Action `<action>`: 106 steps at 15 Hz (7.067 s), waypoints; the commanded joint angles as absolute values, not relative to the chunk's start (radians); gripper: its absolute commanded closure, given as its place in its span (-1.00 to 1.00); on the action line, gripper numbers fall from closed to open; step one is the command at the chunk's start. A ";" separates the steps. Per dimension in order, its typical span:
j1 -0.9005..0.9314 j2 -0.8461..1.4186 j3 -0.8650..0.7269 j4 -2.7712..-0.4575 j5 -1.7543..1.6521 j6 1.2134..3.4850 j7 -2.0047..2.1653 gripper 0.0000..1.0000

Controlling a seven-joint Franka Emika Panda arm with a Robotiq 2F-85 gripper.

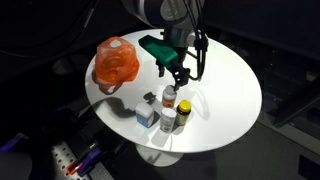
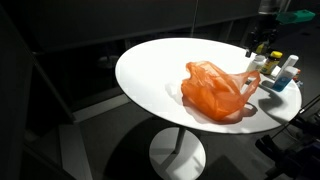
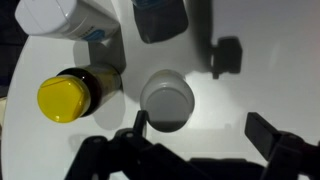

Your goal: Put the white bottle inside the plastic bag

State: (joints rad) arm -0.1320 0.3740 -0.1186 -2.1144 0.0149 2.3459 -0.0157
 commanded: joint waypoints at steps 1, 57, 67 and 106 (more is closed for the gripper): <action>-0.139 0.355 -0.126 -2.150 0.026 2.363 0.012 -1.00; 0.123 0.387 0.144 -1.904 -0.038 2.096 -0.189 0.62; 0.124 0.509 0.128 -1.799 -0.069 2.142 -0.200 0.62; 0.006 0.005 -0.011 -2.049 0.015 1.798 0.143 -1.00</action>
State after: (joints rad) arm 0.0117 0.1039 -0.0064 -1.9727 0.0074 1.7711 0.0836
